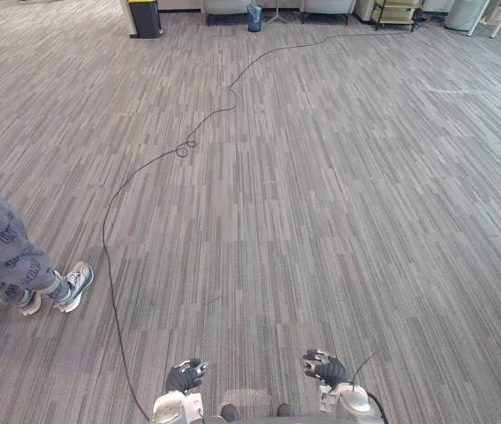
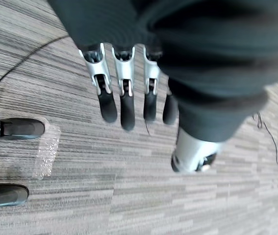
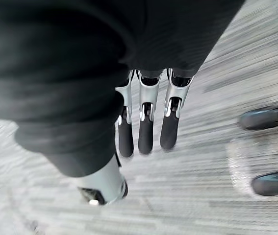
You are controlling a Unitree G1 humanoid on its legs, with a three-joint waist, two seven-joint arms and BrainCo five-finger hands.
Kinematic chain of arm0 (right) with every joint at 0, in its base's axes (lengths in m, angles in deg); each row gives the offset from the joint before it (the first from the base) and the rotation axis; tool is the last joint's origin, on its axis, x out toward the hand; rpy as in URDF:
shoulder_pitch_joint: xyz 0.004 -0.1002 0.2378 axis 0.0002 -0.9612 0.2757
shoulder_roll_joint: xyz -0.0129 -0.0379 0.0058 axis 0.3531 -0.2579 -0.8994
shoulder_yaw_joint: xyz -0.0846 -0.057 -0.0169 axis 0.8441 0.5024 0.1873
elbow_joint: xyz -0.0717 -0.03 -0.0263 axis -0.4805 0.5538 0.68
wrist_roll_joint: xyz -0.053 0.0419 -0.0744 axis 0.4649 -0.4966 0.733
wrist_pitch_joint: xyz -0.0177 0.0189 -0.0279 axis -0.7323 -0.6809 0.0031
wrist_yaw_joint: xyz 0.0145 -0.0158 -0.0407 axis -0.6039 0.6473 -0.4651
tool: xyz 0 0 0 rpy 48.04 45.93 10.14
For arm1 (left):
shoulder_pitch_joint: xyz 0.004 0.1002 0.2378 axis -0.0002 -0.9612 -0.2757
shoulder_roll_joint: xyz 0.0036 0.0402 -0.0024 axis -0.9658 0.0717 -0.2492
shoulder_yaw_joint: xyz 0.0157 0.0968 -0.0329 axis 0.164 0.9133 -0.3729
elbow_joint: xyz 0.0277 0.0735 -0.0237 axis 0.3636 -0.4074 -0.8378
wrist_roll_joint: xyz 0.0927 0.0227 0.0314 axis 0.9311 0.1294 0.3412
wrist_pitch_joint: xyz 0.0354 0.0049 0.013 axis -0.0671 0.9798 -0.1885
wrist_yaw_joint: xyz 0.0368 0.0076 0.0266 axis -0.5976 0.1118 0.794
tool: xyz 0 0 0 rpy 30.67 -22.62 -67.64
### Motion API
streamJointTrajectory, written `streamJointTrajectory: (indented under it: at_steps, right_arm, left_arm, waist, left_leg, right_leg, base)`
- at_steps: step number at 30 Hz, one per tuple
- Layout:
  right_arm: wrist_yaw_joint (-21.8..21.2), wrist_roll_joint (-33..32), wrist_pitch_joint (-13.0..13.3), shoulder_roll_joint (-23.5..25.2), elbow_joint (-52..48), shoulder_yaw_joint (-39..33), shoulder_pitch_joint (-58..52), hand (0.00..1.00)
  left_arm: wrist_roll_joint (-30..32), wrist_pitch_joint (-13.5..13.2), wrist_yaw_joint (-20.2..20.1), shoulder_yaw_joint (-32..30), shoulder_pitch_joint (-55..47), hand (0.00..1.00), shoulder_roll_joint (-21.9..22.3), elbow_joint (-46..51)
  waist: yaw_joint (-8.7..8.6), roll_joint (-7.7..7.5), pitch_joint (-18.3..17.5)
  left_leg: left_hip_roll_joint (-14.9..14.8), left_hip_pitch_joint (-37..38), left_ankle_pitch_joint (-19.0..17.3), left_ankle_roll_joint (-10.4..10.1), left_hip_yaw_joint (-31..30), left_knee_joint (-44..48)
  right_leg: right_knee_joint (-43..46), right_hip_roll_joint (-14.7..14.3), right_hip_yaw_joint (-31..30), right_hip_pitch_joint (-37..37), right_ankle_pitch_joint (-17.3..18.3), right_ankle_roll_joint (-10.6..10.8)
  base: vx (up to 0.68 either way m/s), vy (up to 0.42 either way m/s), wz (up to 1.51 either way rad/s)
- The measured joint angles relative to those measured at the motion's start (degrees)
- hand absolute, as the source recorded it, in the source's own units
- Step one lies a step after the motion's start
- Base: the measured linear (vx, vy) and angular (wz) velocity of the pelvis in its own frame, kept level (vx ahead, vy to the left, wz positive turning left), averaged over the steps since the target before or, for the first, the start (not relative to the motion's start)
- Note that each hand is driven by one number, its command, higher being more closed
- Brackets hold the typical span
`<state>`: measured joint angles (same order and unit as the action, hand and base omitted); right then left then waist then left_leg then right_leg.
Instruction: Pick up cushions and gather them together orderly.
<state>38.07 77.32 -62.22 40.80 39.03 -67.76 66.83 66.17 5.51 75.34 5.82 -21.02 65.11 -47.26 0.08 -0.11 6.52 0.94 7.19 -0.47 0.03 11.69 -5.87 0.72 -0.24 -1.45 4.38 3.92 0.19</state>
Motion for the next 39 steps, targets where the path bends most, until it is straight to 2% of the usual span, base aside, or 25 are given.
streamJointTrajectory:
  at_steps: [10, 16, 23, 34, 37, 39]
  right_arm:
    - [0.2, -2.42, -1.22, 0.67, 2.51, -8.31, 0.23, 0.0]
    - [0.19, -2.95, -2.47, 0.71, 4.72, -12.74, 1.11, 0.0]
    - [0.15, -4.92, -3.02, 0.77, 6.58, -15.46, 1.85, 0.0]
    - [0.11, -5.02, -3.24, 0.74, 6.63, -16.6, 1.71, 0.0]
    - [0.1, -5.09, -3.27, 0.79, 6.48, -17.42, 1.72, 0.0]
    - [0.1, -6.64, -3.26, 0.87, 6.17, -17.76, 1.49, 0.0]
  left_arm:
    - [0.1, 1.31, -0.62, -5.74, -0.05, 0.0, 0.66, -1.89]
    - [0.0, 2.27, -1.18, -6.16, -0.3, 0.0, 0.43, -2.84]
    - [0.09, 3.32, -2.28, -6.15, 0.23, 0.0, 0.11, -3.77]
    - [0.55, 3.52, -3.39, -6.09, 0.74, 0.0, -0.26, -4.79]
    - [0.54, 3.61, -3.39, -6.12, 0.78, 0.0, -0.34, -4.7]
    - [0.54, 3.98, -3.41, -6.86, 0.78, 0.0, -0.25, -3.91]
  waist:
    - [0.34, -0.01, 0.07]
    - [0.64, -0.08, 0.12]
    - [0.62, -0.08, 0.12]
    - [0.55, -0.24, 0.21]
    - [0.51, -0.29, 0.24]
    - [0.44, -0.54, 0.71]
  left_leg:
    - [0.2, -0.07, 0.01, -0.01, -1.68, -0.39]
    - [0.58, -0.2, 0.0, -0.02, -3.17, -0.43]
    - [0.56, 0.01, 0.0, -0.02, -3.19, -0.44]
    - [0.83, -0.39, 0.02, 0.0, -4.58, -0.44]
    - [0.92, -1.08, 0.01, -0.01, -5.14, -0.43]
    - [0.9, -1.24, -0.55, -0.49, -5.7, 0.23]
  right_leg:
    - [-1.04, 0.3, 2.37, 1.18, 0.17, 0.2]
    - [-2.41, 0.59, 3.99, 2.37, 0.36, 0.35]
    - [-2.85, 0.57, 4.28, 2.95, 0.36, 0.35]
    - [-2.85, 0.87, 5.82, 3.05, 0.63, 0.61]
    - [-2.79, 0.96, 6.51, 2.65, 0.98, 0.55]
    - [-0.84, 1.18, 7.4, 2.45, 2.6, 0.25]
  base:
    - [0.01, -0.019, 0.1]
    - [0.05, -0.024, 0.15]
    - [-0.01, -0.033, 0.02]
    - [-0.01, -0.022, 0.07]
    - [0.02, -0.03, 0.12]
    - [0.04, -0.039, 0.2]
